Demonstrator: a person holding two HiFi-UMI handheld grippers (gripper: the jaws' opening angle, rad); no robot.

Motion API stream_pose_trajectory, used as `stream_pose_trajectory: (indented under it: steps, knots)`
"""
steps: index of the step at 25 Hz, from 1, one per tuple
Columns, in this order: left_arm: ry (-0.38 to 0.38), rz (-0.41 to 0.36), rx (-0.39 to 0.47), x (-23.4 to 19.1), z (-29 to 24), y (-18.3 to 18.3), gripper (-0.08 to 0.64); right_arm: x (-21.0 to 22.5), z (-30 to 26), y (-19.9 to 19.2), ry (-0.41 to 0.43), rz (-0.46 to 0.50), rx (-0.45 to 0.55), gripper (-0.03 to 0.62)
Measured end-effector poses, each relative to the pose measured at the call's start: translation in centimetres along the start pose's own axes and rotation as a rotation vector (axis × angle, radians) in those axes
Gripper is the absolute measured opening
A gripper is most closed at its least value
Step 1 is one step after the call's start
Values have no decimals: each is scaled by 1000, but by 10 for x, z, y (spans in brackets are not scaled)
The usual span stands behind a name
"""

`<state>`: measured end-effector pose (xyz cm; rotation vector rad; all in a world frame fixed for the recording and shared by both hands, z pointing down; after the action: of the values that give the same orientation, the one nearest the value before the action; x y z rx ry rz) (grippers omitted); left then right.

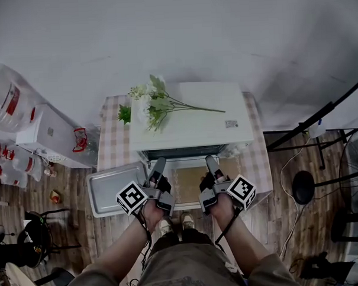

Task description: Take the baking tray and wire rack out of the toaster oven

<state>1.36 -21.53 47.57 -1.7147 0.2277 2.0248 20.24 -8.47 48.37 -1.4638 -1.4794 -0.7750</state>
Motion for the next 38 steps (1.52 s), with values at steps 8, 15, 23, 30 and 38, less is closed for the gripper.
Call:
stream_pose_trajectory:
  steps: [8, 15, 23, 30, 38]
  knots:
    - [129, 27, -14, -61, -10, -8, 227, 43, -39, 14, -81, -39, 31, 187]
    - [189, -16, -22, -106, -19, 2, 226, 70, -72, 26, -112, -50, 45, 179]
    - [219, 21, 34, -139, -27, 13, 224, 91, -101, 34, -162, -82, 55, 172]
    - [222, -26, 41, -151, -34, 19, 172, 98, -116, 44, -172, -120, 83, 145]
    - [184, -30, 69, -152, -42, 30, 49, 97, -124, 45, -134, -102, 86, 78]
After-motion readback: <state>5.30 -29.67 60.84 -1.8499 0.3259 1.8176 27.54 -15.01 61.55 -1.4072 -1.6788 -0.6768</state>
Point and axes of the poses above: the fingertips, and each gripper's own axes: z backward along the fingers, x to its right, y out of its top, the point moved 6 cm from there along z, backward along the fingers, and after that the axes turned 13 degrees about -y, right-handed, at the moved point
